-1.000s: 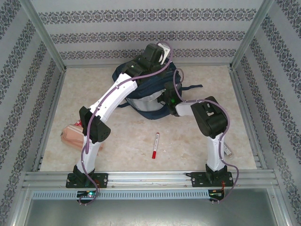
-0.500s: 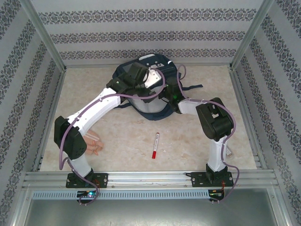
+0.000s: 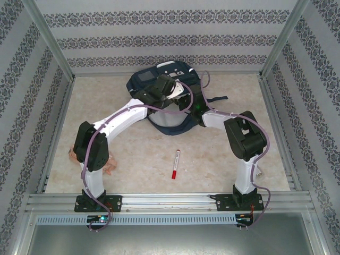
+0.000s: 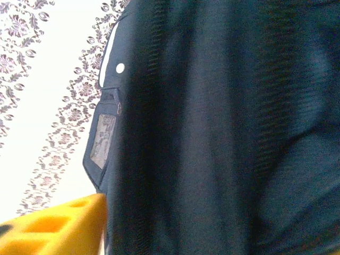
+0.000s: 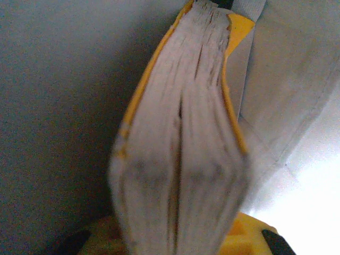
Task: Pack books, pencil case, and school supplies into a backpack
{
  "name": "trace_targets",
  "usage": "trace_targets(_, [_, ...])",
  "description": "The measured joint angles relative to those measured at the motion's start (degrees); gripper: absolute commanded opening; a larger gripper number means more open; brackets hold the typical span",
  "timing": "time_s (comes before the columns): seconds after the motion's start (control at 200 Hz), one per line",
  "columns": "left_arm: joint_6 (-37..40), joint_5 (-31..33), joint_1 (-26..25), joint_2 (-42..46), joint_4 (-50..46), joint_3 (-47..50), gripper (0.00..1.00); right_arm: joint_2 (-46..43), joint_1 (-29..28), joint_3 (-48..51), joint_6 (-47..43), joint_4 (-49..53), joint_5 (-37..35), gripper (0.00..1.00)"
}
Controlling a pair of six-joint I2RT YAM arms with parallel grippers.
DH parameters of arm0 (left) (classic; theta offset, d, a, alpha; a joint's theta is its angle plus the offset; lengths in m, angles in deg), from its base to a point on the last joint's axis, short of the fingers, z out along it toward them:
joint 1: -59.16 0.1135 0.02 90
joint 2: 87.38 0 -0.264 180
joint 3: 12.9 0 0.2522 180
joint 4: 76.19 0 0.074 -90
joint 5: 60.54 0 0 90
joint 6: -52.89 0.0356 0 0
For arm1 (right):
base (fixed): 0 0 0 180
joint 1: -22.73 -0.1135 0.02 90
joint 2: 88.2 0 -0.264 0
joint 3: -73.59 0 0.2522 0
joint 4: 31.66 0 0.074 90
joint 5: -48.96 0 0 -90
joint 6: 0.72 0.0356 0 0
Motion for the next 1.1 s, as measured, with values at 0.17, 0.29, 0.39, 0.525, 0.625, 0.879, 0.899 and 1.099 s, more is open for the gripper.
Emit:
trace_targets(0.17, [-0.04,1.18,-0.52,-0.28,-1.99,-3.13,0.00,-1.18,0.00,-0.04,-0.02,0.85,0.07,0.00])
trace_targets(0.29, [-1.01,0.92,-0.48,-0.26,-2.67,-4.42,0.00,-2.45,0.02,-0.04,-0.94,1.92,0.04,0.00])
trace_targets(0.39, [-2.60,0.20,-0.48,-0.26,-4.63,-6.19,0.00,-3.50,0.02,0.28,-2.80,2.99,0.22,0.00])
trace_targets(0.525, [-5.05,-1.09,-0.31,-0.28,-8.74,-10.27,0.00,-7.08,-0.15,3.41,-6.43,2.99,0.20,0.00])
trace_targets(0.625, [-6.45,-2.14,-0.33,-0.28,-10.32,-11.85,0.00,-8.35,-0.13,3.82,-9.18,3.10,-0.04,0.00])
trace_targets(0.879, [-8.87,-2.82,0.42,-0.28,-11.30,-11.91,0.00,-4.57,-0.44,3.39,-12.50,1.57,-0.35,0.00])
trace_targets(0.899, [-9.09,-2.69,0.50,-0.28,-11.30,-11.91,0.00,-3.85,-0.55,3.39,-12.74,1.42,-0.37,0.00])
trace_targets(1.099, [-10.75,-2.69,1.14,-0.28,-11.56,-11.98,0.00,1.68,-1.03,3.39,-13.99,1.22,-1.60,0.00])
